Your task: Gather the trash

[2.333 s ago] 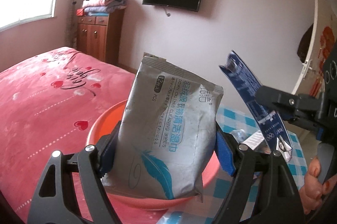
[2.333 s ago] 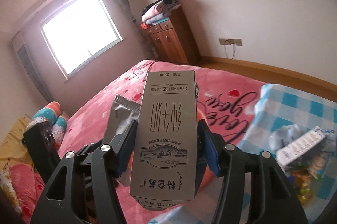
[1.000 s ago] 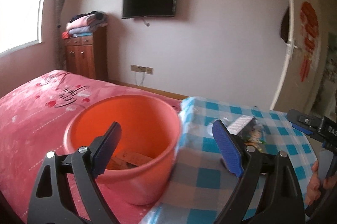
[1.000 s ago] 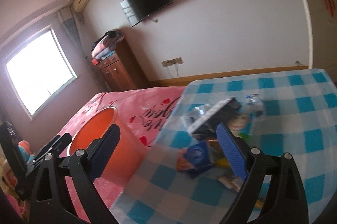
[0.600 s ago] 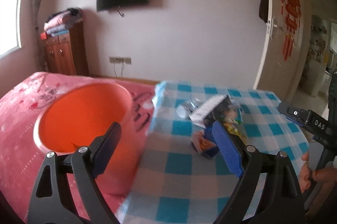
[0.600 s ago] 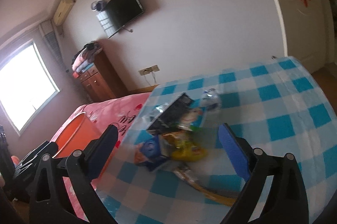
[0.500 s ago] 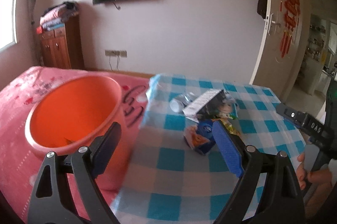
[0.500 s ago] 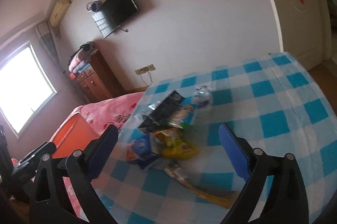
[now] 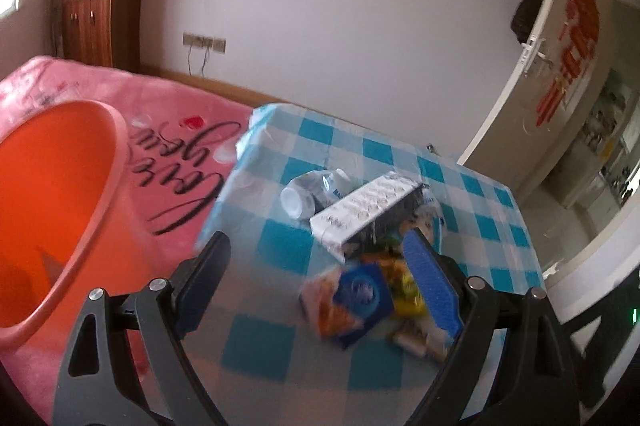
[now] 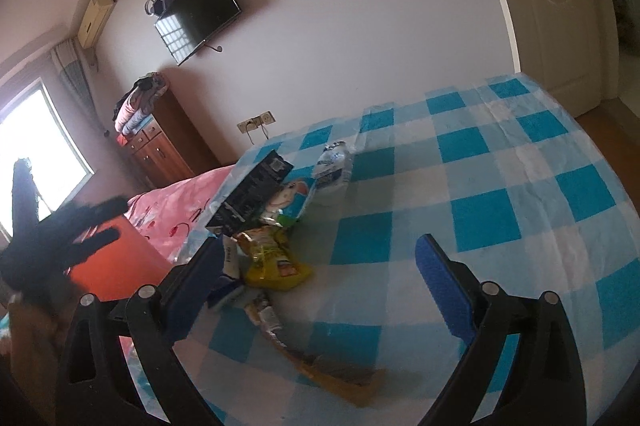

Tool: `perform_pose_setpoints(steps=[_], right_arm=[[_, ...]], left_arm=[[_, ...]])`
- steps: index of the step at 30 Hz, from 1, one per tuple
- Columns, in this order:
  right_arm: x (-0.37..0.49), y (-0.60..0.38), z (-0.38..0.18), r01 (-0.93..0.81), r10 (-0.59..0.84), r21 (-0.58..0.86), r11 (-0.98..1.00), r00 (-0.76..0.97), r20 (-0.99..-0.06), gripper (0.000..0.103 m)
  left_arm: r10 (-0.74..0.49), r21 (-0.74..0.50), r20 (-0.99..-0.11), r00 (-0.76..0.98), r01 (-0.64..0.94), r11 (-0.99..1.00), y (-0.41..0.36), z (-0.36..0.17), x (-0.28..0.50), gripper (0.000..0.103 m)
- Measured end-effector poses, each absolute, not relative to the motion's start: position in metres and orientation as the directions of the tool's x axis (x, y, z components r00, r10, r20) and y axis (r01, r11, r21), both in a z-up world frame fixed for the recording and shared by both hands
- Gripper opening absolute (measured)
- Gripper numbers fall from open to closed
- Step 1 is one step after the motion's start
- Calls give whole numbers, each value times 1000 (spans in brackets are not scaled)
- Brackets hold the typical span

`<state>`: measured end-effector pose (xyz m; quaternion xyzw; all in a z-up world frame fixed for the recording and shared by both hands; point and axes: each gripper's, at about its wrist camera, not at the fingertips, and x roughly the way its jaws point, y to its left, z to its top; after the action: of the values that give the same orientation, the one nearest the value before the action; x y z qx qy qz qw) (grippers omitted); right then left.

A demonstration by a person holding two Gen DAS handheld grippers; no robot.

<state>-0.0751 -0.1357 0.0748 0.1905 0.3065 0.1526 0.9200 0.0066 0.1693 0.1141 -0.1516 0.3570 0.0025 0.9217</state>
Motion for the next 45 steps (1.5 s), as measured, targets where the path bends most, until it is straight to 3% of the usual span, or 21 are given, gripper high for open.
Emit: perform_pose_setpoints(steps=[7,11,19,21,32,45], right_arm=[[-65,-148,62,-164,418,465,870,745,-520,95],[-62,-153,62,-170,426,471,865,746,-513,95],[-56,-165,60,-169,439,491,854,741,-509,95],[-54,-168,59,-166,444,501,850,737,-509,95],[-51,-186,56,-133,434,526,840,746,-505,95],[-50,-194,51,-112,429,539,835,746,-510,95]], left_arm=[[-103,-294,-707,699,-158,943,167,85,88,87],[-129,-344,-733,668,-201,917,170,66,124,75],[-63,-270,-798,599,-264,926,166,44,177,67],[-53,-246,-815,577,-262,933,163,40,183,60],[-130,-255,-831,542,-163,953,124,31,159,47],[-300,-321,-802,516,51,946,36,29,85,46]])
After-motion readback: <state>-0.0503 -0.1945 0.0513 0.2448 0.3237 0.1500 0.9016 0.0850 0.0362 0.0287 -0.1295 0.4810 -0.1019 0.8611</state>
